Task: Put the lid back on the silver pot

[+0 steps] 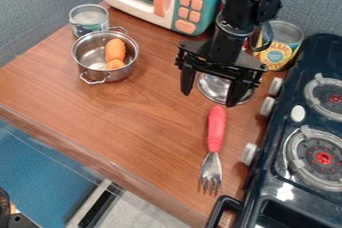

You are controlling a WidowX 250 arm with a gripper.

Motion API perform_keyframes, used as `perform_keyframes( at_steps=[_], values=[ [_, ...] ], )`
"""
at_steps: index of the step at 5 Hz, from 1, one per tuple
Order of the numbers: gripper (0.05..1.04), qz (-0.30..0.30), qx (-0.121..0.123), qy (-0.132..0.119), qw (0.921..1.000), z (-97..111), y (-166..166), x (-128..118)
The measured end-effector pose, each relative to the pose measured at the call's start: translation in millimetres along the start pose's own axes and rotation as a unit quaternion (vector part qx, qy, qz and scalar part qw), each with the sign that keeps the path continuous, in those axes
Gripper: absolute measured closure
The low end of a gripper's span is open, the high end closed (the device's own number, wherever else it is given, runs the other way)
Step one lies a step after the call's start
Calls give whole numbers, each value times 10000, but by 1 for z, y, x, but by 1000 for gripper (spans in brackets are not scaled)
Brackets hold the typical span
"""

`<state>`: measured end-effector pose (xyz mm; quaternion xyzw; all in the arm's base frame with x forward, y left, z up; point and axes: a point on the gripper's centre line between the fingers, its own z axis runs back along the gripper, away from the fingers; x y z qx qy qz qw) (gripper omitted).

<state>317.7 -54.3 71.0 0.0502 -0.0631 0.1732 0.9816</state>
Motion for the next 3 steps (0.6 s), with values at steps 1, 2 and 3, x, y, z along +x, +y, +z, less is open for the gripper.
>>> perform_keyframes(
  at_steps=[1, 2, 3],
  values=[
    [83, -19, 71, 108, 9999, -8, 0, -2],
    [83, 10, 241, 261, 9994, -10, 10, -6],
    [83, 253, 218, 192, 9993, 2, 28, 3]
  ],
)
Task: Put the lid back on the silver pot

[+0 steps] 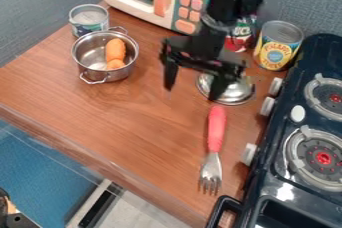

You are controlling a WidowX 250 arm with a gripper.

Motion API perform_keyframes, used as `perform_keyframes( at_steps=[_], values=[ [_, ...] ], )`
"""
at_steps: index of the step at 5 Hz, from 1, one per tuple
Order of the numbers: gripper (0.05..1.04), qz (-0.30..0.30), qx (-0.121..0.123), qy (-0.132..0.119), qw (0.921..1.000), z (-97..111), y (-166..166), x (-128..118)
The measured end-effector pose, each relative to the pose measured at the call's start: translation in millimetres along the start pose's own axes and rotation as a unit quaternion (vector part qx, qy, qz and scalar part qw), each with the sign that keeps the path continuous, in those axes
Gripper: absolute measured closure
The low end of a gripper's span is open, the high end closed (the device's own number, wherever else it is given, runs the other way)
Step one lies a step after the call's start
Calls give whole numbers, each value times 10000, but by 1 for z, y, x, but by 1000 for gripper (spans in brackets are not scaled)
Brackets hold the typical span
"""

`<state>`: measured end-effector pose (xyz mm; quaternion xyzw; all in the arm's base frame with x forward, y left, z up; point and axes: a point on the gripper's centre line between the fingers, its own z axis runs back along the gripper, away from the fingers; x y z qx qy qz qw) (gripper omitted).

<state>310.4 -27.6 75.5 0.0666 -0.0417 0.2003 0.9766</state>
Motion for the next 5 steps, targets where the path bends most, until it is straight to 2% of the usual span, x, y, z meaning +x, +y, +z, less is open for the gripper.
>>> perform_keyframes(
  at_steps=[1, 2, 3, 5],
  values=[
    [83, 83, -224, -23, 9997, 4, -3, 15],
    [84, -123, -264, 64, 9996, -13, -19, 42],
    [84, -135, -437, 131, 9989, -29, -32, 60],
    [86, -302, -499, 85, 9983, -45, -50, 80]
  ],
)
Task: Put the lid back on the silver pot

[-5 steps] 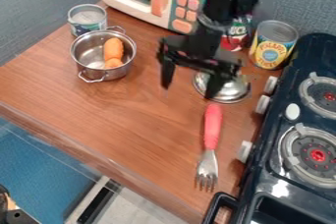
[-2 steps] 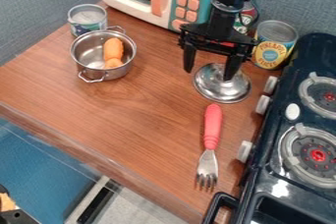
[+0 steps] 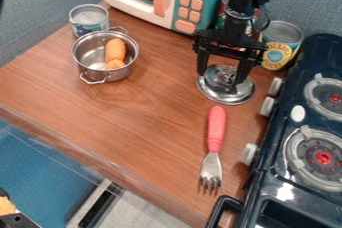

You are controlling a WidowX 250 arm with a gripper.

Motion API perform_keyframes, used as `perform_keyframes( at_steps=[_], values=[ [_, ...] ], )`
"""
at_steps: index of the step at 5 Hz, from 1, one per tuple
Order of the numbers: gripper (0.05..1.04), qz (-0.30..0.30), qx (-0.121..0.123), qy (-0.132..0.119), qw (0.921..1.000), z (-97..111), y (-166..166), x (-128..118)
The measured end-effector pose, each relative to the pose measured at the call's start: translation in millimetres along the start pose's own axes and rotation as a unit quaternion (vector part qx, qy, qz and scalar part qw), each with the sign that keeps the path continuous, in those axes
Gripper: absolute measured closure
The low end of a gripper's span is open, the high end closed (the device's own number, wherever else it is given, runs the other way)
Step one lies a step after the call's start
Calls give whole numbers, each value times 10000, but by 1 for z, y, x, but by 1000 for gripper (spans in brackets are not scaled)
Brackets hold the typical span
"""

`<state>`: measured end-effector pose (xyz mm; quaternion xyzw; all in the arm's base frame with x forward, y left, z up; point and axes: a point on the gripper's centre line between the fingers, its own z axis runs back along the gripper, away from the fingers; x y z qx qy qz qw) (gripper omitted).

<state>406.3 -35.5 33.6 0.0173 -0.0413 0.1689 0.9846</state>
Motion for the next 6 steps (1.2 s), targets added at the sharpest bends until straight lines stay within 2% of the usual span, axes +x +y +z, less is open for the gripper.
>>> perform_keyframes(
  at_steps=[1, 3, 4, 5, 6],
  values=[
    [128, -66, -130, -64, 9999, -3, -5, 3],
    [700, -50, -162, -127, 9998, -7, -8, 1],
    [800, 103, -155, -139, 9997, -6, -7, -5],
    [800, 180, -170, -112, 9996, -2, -3, -11],
    [800, 599, -352, -287, 9972, 25, 14, -7]
  ],
)
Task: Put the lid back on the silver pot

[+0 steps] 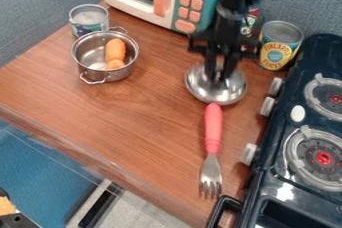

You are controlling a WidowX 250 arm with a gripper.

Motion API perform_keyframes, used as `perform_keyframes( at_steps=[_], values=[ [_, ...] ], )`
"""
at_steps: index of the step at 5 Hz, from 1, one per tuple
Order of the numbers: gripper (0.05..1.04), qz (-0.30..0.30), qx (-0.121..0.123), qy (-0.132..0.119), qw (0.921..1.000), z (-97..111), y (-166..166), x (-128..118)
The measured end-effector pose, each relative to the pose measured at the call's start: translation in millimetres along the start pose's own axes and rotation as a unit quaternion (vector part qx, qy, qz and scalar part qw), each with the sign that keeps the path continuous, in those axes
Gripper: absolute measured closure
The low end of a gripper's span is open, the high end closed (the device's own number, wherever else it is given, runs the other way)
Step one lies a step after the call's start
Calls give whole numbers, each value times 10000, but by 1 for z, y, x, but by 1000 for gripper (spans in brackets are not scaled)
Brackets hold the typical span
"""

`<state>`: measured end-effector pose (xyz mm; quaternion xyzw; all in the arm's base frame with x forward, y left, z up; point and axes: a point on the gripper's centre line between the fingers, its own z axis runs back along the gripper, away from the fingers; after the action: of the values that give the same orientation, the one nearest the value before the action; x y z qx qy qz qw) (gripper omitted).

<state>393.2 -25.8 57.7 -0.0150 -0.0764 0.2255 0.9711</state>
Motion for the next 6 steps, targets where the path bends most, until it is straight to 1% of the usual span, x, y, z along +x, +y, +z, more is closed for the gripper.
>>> perform_keyframes(
  at_steps=[1, 2, 3, 4, 5, 6],
  values=[
    [800, 429, -11, -289, 9987, 37, 28, 8],
    [800, 893, 221, -470, 9947, 52, 67, 14],
    [800, 1400, 524, -401, 9880, 46, 110, 16],
    [800, 1829, 603, -381, 9805, 43, 143, 19],
    [800, 2082, 686, -243, 9754, 31, 165, 15],
    [800, 2165, 747, -107, 9733, 20, 173, 13]
  ],
)
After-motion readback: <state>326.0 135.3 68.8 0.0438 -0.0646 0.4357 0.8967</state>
